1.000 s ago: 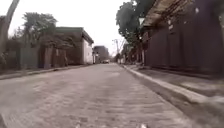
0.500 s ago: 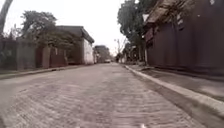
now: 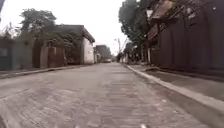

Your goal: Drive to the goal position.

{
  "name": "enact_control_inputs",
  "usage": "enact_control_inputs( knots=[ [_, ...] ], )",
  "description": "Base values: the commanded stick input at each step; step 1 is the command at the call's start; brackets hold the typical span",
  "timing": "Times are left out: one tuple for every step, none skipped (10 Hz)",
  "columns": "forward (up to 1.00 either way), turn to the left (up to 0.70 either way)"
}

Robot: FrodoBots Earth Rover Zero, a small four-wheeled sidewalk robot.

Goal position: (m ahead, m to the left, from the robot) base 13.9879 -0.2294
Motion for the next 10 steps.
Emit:
enact_control_inputs(
  knots=[
    [1.00,0.00],
    [1.00,0.00],
    [1.00,0.00],
    [1.00,0.00],
    [1.00,0.00],
    [1.00,0.00],
    [1.00,0.00],
    [1.00,0.00],
    [1.00,0.00],
    [1.00,0.00]
  ],
)
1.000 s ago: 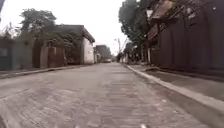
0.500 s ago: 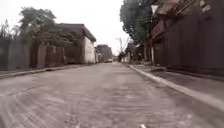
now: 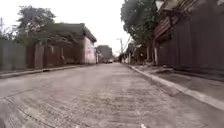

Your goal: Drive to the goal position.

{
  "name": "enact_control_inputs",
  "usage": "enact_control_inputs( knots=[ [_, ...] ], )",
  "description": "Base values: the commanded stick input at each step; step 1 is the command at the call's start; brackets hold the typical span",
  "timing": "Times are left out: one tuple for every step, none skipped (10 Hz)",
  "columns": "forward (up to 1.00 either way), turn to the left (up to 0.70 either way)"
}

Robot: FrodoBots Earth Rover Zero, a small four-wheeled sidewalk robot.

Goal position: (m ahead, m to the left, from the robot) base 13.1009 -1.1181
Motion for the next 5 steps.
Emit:
enact_control_inputs(
  knots=[
    [1.00,0.00],
    [1.00,-0.10],
    [1.00,-0.27],
    [1.00,-0.27],
    [1.00,-0.27]
  ],
)
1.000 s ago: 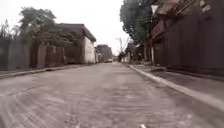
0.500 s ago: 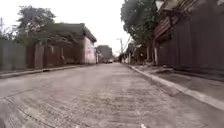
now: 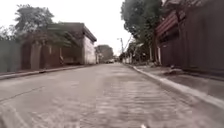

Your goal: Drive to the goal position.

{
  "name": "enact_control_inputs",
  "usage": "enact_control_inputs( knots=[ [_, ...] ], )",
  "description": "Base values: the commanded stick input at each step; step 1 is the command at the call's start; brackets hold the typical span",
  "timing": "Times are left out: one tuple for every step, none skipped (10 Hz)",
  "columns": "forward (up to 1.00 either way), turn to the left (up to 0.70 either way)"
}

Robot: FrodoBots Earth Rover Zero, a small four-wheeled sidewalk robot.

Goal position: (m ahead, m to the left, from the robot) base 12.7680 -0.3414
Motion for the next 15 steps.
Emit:
enact_control_inputs(
  knots=[
    [1.00,-0.27],
    [1.00,-0.27],
    [1.00,-0.27],
    [1.00,-0.27],
    [1.00,-0.27],
    [1.00,-0.17],
    [1.00,0.00],
    [1.00,0.00],
    [1.00,0.00],
    [1.00,0.00],
    [1.00,0.00],
    [1.00,0.00],
    [1.00,0.00],
    [1.00,0.00],
    [1.00,0.00]
  ],
)
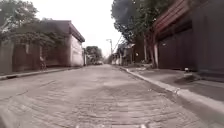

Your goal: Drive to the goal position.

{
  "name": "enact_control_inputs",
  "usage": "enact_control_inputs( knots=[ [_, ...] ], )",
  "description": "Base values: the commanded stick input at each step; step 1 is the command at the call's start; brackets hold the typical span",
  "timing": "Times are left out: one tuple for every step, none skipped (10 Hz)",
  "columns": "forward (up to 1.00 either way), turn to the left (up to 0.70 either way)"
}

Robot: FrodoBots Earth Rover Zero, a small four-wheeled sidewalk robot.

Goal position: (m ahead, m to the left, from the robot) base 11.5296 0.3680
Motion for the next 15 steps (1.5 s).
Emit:
enact_control_inputs(
  knots=[
    [1.00,0.00],
    [1.00,0.00],
    [1.00,0.00],
    [1.00,0.00],
    [1.00,0.00],
    [1.00,0.00],
    [1.00,0.00],
    [1.00,0.00],
    [1.00,0.00],
    [1.00,0.00],
    [1.00,0.00],
    [1.00,0.00],
    [1.00,0.00],
    [1.00,0.00],
    [1.00,0.00]
  ],
)
